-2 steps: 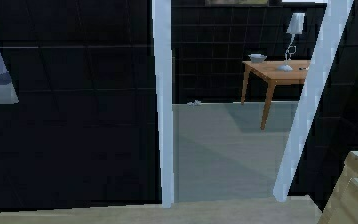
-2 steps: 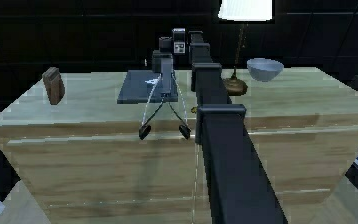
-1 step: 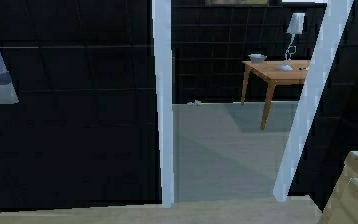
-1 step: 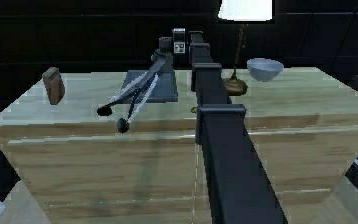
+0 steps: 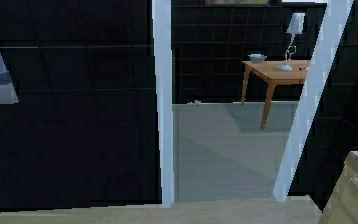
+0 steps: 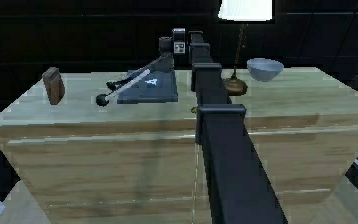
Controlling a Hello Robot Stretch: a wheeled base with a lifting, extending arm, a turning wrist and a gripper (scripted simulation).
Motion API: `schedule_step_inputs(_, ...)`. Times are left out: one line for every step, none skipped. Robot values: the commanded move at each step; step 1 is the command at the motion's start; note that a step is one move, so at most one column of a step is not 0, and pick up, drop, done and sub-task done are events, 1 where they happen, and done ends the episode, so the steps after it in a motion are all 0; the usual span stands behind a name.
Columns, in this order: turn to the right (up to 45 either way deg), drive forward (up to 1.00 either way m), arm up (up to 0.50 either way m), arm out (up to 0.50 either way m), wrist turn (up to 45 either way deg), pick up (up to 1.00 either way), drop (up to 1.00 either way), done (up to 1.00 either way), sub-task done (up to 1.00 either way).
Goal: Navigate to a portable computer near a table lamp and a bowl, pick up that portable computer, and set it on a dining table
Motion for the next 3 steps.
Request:
schedule_step_inputs(0.0,0.00,0.00,0.00,45.0,0.00,0.00,0.00,0.00)
schedule_step_inputs(0.0,0.00,0.00,0.00,21.0,0.00,0.00,0.00,0.00)
schedule_step_inputs(0.0,0.00,-0.12,0.00,0.0,0.00,0.00,0.00,0.00)
